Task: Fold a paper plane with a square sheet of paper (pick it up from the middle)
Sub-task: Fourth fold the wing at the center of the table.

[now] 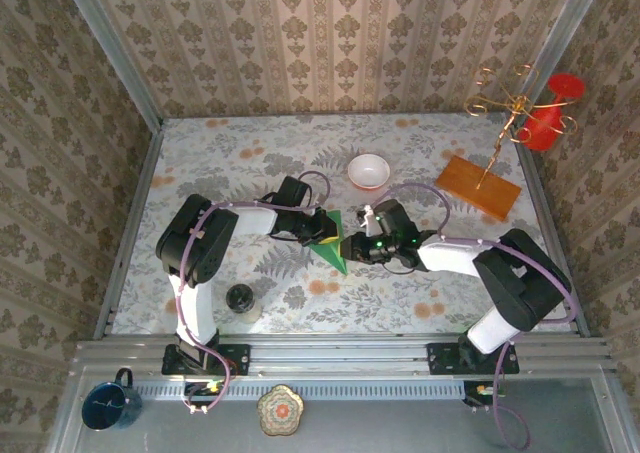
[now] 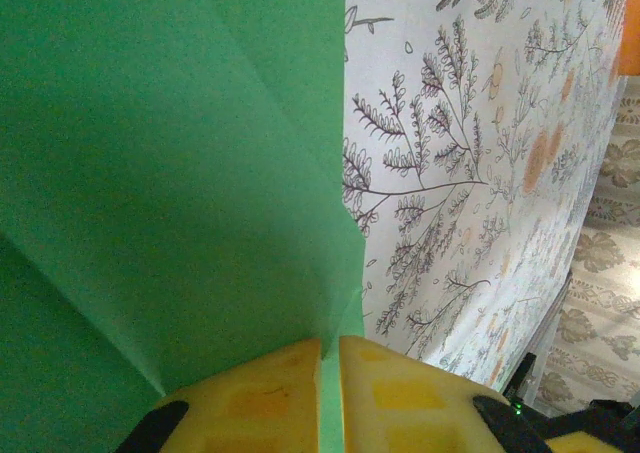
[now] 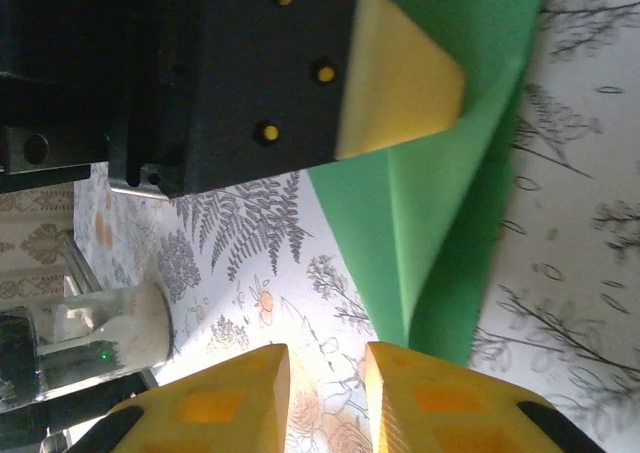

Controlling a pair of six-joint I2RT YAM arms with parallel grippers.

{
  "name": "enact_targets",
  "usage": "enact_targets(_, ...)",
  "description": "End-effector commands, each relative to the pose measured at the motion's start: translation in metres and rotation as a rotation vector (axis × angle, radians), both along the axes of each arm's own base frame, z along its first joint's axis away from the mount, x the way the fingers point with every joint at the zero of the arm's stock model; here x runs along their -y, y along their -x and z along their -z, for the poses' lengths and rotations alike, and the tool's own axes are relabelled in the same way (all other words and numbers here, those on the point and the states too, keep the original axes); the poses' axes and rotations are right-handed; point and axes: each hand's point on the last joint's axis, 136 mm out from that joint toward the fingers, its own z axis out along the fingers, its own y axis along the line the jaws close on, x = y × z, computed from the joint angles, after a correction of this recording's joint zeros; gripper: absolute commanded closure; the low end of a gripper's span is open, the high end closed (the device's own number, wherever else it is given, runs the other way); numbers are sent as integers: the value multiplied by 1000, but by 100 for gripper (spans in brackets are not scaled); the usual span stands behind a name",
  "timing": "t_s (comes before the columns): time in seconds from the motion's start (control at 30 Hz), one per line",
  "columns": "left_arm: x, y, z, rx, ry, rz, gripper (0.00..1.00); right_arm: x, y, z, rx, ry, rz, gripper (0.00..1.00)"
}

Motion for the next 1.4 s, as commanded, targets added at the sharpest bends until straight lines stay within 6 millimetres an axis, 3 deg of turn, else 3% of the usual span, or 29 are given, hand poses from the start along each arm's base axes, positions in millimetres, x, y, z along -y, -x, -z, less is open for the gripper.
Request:
enact_targets(0.0, 3, -1, 2, -14, -11, 3, 85, -10, 5, 7, -23, 11, -54, 73)
enact_targets(0.33, 2, -1, 2, -16, -13, 0, 85, -4, 6, 29, -56, 92, -32, 74)
enact_targets(1.37, -2, -3, 7, -29, -40, -14, 85, 0, 11, 44, -107, 127, -38, 74)
